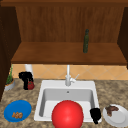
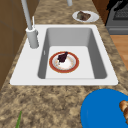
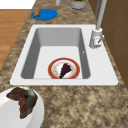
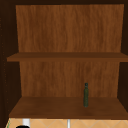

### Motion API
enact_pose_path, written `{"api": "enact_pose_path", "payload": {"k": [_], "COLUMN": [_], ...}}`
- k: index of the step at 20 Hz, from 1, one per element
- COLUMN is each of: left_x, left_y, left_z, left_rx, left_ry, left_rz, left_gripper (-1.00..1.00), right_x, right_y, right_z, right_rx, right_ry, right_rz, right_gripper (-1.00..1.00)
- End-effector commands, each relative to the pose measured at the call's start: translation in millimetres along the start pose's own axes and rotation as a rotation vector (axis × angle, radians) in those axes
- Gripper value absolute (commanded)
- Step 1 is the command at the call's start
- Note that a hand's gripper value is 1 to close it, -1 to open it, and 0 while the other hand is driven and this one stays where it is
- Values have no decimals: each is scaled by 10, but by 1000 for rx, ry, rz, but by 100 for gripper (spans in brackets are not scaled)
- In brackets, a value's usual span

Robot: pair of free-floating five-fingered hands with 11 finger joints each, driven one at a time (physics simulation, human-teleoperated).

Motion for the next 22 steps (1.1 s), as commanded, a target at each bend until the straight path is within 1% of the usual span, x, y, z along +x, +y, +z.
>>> {"api": "enact_pose_path", "payload": {"k": [1, 3, 4, 5, 6, 7, 9, 13, 20, 22], "left_x": [-55, -29, -67, -108, -180, -206, -234, -383, -634, -764], "left_y": [-173, -265, -327, -407, -488, -546, -704, -954, -1406, -1507], "left_z": [216, 307, 370, 425, 562, 625, 710, 1044, 1592, 1712], "left_rx": [6, 7, 19, 21, 12, 12, 18, 12, 13, 18], "left_ry": [32, 33, 29, 37, 27, 27, 43, 33, 40, 49], "left_rz": [54, 56, 59, 39, 7, 4, 1, -4, -5, -6], "left_gripper": [100, 100, 100, 100, 100, 100, 100, 100, 100, 100], "right_x": [0, 0, 0, 0, 0, 0, 0, 0, 0, 0], "right_y": [0, 0, 0, 0, 0, 0, 0, 0, 0, 0], "right_z": [0, 0, 0, 0, 0, 0, 0, 0, 0, 0], "right_rx": [0, 0, 0, 0, 0, 0, 0, 0, 0, 0], "right_ry": [0, 0, 0, 0, 0, 0, 0, 0, 0, 0], "right_rz": [0, 0, 0, 0, 0, 0, 0, 0, 0, 0], "right_gripper": [0, 0, 0, 0, 0, 0, 0, 0, 0, 0]}}
